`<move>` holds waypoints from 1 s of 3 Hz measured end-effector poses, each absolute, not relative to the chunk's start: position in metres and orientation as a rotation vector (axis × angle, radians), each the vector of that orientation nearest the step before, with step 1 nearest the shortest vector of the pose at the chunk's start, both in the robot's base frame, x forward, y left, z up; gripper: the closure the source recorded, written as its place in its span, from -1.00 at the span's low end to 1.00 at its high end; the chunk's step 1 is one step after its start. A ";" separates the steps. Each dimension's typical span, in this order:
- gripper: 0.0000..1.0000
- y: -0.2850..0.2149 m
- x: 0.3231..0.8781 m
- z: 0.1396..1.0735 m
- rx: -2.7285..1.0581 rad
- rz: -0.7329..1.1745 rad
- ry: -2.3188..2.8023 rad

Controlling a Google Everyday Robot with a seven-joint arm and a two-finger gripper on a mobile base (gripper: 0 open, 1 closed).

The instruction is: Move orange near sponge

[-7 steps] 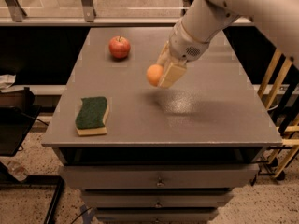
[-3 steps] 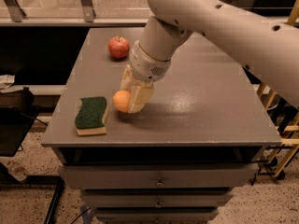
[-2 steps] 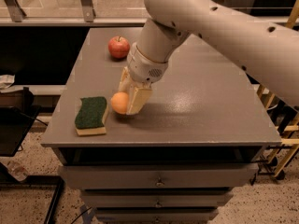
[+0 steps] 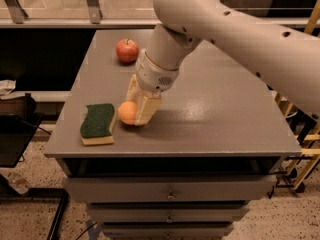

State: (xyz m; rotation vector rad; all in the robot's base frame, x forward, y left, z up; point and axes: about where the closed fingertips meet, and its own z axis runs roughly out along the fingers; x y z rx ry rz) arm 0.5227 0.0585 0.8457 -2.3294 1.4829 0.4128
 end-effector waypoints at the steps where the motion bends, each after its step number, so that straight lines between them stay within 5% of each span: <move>1: 0.19 0.059 0.522 0.845 -2.331 0.414 1.481; 3: -0.74 0.061 0.521 0.844 -2.335 0.416 1.478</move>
Offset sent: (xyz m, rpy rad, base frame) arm -0.0004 0.0008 -0.0005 -0.0003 0.0005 0.0016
